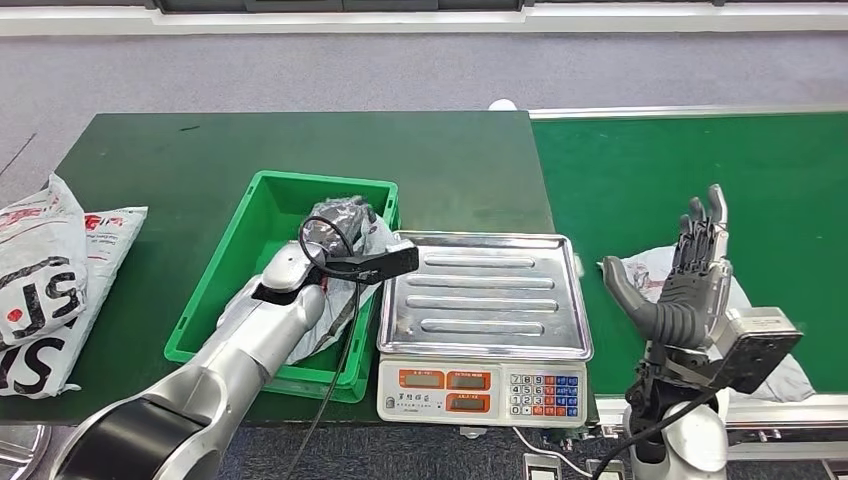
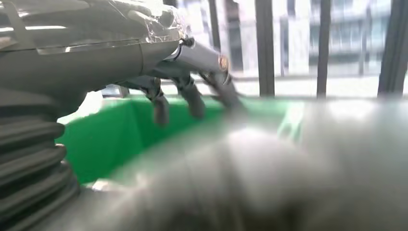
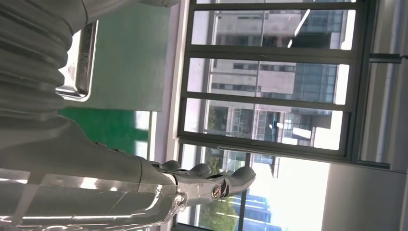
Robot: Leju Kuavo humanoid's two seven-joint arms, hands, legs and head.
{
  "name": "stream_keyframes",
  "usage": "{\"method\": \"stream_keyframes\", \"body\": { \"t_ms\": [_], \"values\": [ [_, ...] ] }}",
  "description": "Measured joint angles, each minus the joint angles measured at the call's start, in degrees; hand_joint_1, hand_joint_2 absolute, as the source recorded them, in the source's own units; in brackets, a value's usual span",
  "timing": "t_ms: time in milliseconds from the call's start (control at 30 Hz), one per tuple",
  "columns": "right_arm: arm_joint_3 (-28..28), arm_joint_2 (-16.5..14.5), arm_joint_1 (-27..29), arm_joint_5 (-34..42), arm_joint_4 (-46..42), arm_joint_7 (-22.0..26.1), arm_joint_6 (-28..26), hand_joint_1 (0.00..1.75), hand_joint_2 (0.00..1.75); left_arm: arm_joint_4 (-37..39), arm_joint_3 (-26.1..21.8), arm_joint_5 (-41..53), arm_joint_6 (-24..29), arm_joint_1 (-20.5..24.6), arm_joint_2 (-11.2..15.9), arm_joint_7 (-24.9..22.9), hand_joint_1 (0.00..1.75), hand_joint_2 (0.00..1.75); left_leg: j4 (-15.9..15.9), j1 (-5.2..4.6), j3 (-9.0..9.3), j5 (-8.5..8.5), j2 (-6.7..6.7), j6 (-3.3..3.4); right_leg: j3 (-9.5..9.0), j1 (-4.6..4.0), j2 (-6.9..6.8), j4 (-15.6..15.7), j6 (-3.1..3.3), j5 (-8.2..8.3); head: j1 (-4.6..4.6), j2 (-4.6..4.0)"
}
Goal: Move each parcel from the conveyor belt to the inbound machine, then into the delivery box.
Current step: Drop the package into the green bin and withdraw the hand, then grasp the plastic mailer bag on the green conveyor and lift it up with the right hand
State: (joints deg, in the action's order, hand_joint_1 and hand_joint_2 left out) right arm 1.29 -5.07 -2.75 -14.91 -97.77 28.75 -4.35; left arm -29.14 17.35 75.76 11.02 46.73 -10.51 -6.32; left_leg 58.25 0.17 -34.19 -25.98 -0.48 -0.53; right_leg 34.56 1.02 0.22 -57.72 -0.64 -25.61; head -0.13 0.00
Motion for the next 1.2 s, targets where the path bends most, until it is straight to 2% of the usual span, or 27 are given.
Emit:
{"method": "stream_keyframes", "body": {
  "t_ms": [233, 333, 433, 633, 733, 800, 867, 967, 1100, 1200],
  "values": [
    [0.0, 0.0, 0.39, -0.09, -0.54, -0.12, -0.22, 0.0, 1.75, -3.49, -0.86, -1.5, 3.11, -0.77, 0.21, 0.3, 0.0, 1.75, 0.0, 0.0, 0.0, 0.0, 0.0, 0.01, 0.0, -0.01, -0.01, 0.0, -0.01, 0.0, 0.0, 0.0],
    [0.0, 0.0, 0.61, -0.09, -0.67, -0.24, -0.37, 0.0, 1.75, -5.56, -1.26, -4.59, 7.77, -1.62, 0.34, 2.37, 0.0, 1.75, 0.0, 0.01, 0.0, 0.0, 0.01, 0.0, 0.0, -0.01, 0.0, 0.0, -0.01, 0.0, 0.0, 0.01],
    [0.0, 0.0, 1.06, -0.09, -0.99, -0.29, -0.67, 0.0, 1.75, -11.22, -2.52, -12.63, 13.38, -4.14, 0.65, 8.55, 0.0, 1.75, -0.01, 0.01, 0.01, 0.0, 0.04, 0.0, 0.01, -0.01, 0.02, 0.0, -0.01, -0.01, 0.0, 0.0],
    [0.0, 0.01, 1.58, 0.05, -1.45, -0.3, -1.19, 0.0, 1.75, -24.5, -3.76, -24.56, 21.01, -10.42, 1.26, 18.78, 0.0, 1.75, -0.02, 0.01, 0.0, -0.04, 0.05, 0.02, 0.02, -0.01, 0.03, 0.0, -0.02, -0.06, 0.0, 0.0],
    [0.0, 0.05, 1.58, 0.58, -1.5, -0.51, -1.37, 0.0, 1.75, -31.89, -3.74, -32.51, 26.42, -14.71, 1.37, 26.58, 0.0, 1.75, -0.02, 0.01, 0.01, -0.07, 0.07, 0.01, 0.01, -0.01, 0.04, 0.0, -0.02, -0.07, 0.0, 0.0],
    [0.0, 0.22, 1.46, 0.75, -1.32, -1.12, -1.46, 0.0, 1.75, -37.52, -3.47, -39.82, 27.48, -18.09, 1.36, 32.16, 0.0, 1.75, -0.02, 0.01, 0.01, -0.09, 0.07, 0.01, 0.02, -0.01, 0.04, 0.0, -0.03, -0.08, 0.0, 0.0],
    [0.0, 0.58, 1.06, 0.87, -0.7, -1.83, -1.68, 0.0, 1.75, -42.64, -2.69, -47.06, 26.25, -21.11, 1.36, 36.54, 0.0, 1.75, -0.01, 0.01, 0.0, -0.11, 0.06, 0.03, 0.02, -0.01, 0.03, 0.01, -0.05, -0.1, -0.01, 0.0],
    [-0.06, 1.29, 0.05, 0.28, 0.81, -2.78, -2.99, 0.0, 1.75, -47.84, -1.15, -55.65, 21.04, -24.35, 1.37, 38.81, 0.0, 1.75, -0.01, 0.0, 0.01, -0.13, 0.06, 0.07, 0.0, -0.01, 0.01, 0.02, -0.07, -0.11, -0.01, 0.0],
    [-1.08, 2.57, -2.38, -7.51, 4.76, -8.11, -9.05, 0.0, 1.75, -50.92, 0.11, -72.77, 5.39, -27.2, 1.38, 38.09, 0.0, 1.75, 0.0, 0.0, 0.03, -0.13, 0.08, 0.07, -0.01, 0.0, 0.02, 0.02, -0.07, -0.1, -0.01, 0.0],
    [-2.88, 3.88, -5.21, -14.77, 9.83, -13.67, -12.48, 0.0, 1.75, -49.98, 0.42, -79.1, -2.88, -28.54, 1.14, 36.52, 0.0, 1.75, 0.01, -0.01, 0.03, -0.11, 0.08, 0.08, -0.02, 0.01, 0.02, 0.02, -0.09, -0.06, -0.01, 0.0]
  ]
}}
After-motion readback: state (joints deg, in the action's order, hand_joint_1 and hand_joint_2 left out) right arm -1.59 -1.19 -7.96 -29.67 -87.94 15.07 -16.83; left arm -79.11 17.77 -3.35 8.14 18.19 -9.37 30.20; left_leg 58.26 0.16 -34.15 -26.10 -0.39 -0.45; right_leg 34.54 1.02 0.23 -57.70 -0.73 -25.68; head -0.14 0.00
